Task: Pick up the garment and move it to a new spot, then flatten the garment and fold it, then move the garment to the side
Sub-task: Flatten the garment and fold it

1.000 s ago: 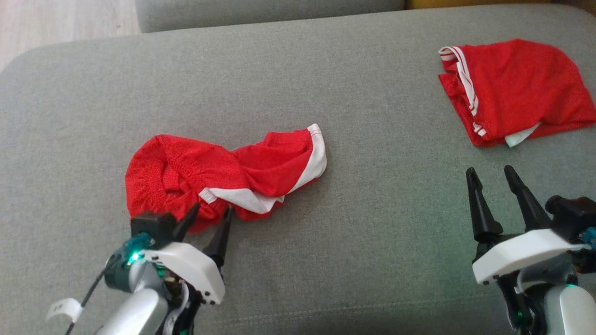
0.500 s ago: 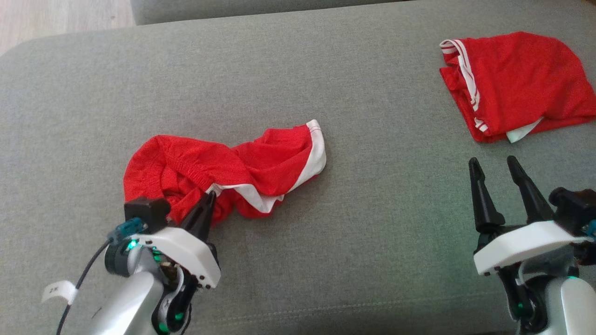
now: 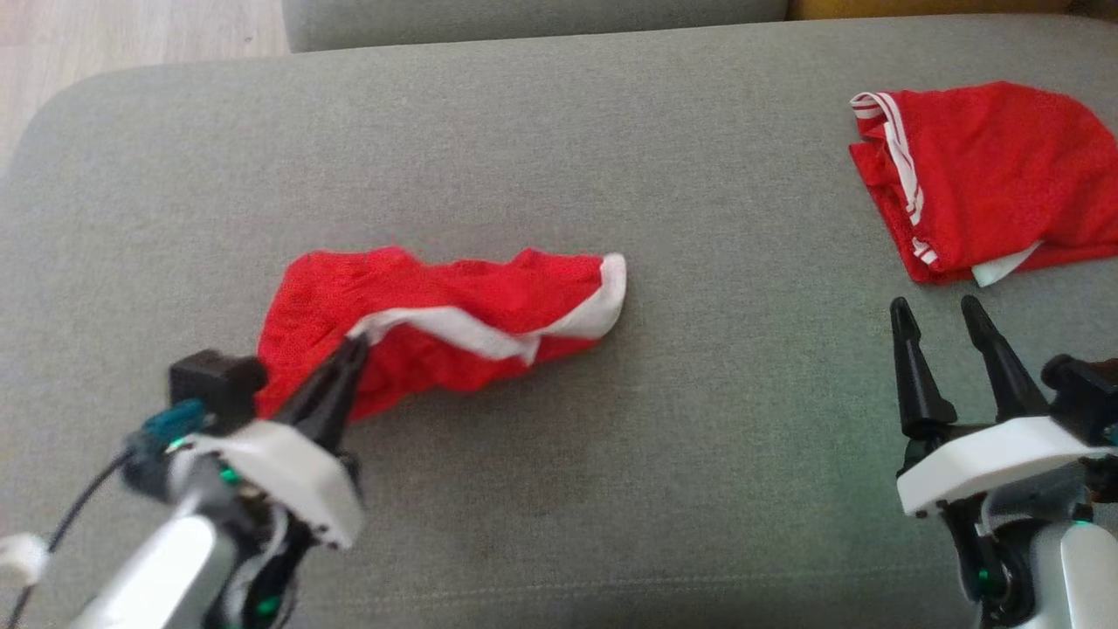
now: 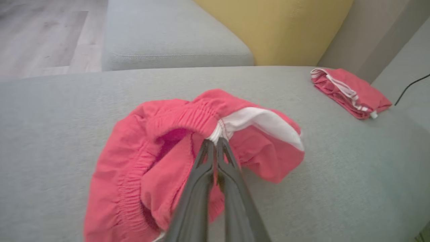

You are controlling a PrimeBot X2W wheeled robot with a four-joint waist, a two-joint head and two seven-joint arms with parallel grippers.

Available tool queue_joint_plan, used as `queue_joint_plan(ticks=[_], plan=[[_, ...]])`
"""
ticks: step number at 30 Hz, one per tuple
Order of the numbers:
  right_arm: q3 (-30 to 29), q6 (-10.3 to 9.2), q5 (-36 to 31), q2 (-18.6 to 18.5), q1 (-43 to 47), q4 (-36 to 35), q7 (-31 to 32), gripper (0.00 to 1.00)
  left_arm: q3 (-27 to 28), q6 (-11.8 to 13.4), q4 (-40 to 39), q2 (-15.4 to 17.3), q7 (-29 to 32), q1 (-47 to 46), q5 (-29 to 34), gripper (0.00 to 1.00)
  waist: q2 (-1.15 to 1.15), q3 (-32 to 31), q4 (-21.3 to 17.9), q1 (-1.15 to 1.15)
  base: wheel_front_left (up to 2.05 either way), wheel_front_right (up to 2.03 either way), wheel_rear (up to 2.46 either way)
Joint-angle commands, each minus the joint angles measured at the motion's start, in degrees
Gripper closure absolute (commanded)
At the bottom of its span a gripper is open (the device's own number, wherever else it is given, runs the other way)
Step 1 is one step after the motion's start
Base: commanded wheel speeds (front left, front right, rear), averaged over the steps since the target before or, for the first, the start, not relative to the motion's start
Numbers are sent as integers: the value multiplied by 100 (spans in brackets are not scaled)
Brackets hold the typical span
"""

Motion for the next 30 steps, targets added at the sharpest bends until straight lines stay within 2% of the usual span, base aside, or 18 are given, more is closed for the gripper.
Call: queue_joint_plan(ticks=[1,6,9,13,14,15,16,19,25,30], plan=[[105,-5,32,-26,-137,-188,-58,0,306,47,-199,226,21,-134,-44,100,0,3,9,0,0,0,0],[111,-5,45,-26,-163,-186,-55,0,659,229,-296,627,194,197,-285,100,0,41,29,0,0,0,0],[128,-5,50,-26,-209,-184,-53,0,744,196,-93,614,196,239,-453,100,0,95,20,0,0,0,0],[168,-5,52,-26,-274,-176,-53,0,748,50,427,434,49,128,-579,100,0,149,-42,0,0,0,0],[176,-5,50,-26,-284,-174,-53,0,752,42,551,374,-15,97,-588,71,0,152,-62,0,0,0,0],[181,-5,49,-26,-288,-174,-55,0,755,37,658,311,-79,79,-600,6,0,147,-82,0,0,0,0],[182,-5,47,-26,-286,-175,-58,0,750,27,741,254,-140,73,-609,0,0,139,-100,0,0,0,0],[174,-5,41,-26,-268,-173,-63,0,769,70,859,107,-364,109,-606,0,0,107,-130,0,0,0,0],[140,-5,-6,-26,-219,-197,-61,0,891,373,708,-48,-922,337,-449,0,0,-22,-110,0,0,0,0],[142,-5,-99,-26,-180,-251,-55,0,969,883,197,-46,-1300,588,-33,0,0,-210,-52,0,0,0,0]])
